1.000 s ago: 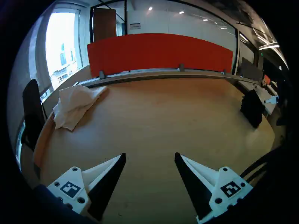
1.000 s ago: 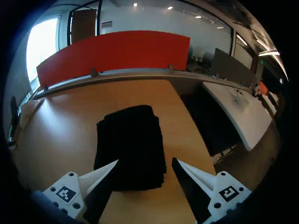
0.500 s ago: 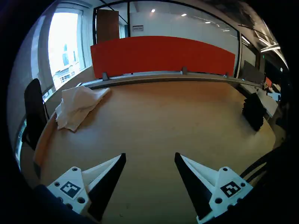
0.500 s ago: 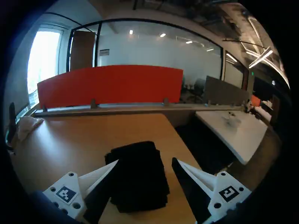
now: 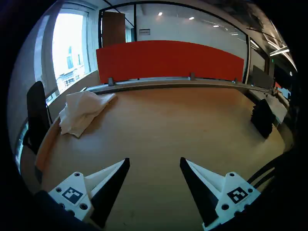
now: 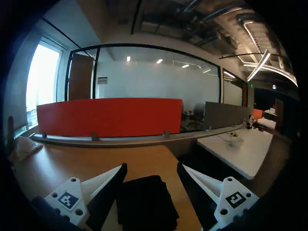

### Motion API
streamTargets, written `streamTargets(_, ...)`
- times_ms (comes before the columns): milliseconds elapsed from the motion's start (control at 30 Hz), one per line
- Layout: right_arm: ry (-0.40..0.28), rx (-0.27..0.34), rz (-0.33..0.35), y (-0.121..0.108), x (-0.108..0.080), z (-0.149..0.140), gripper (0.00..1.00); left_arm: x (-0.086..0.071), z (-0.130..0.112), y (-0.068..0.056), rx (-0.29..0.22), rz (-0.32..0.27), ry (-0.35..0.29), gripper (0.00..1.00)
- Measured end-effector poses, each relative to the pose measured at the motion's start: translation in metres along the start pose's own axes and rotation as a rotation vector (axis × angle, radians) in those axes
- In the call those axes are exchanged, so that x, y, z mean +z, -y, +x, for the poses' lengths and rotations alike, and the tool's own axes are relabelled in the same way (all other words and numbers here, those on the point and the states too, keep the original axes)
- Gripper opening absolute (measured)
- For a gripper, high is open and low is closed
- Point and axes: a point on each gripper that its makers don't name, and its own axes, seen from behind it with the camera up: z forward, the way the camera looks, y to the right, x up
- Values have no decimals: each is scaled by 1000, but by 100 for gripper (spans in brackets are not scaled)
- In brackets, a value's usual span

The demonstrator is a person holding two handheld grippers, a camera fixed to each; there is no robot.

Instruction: Fold towel

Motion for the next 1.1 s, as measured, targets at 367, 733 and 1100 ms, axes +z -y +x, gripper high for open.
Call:
streamTargets(367,-21,-18,26,19,-4,15,100,1,32,15,-30,45,-116,97)
streamTargets(733,-28,-36,55,38,-11,22,100,10,78,35,-50,93,-233,97)
streamTargets(1100,-45,-41,86,61,-9,34,100,14,134,63,-89,116,-351,97)
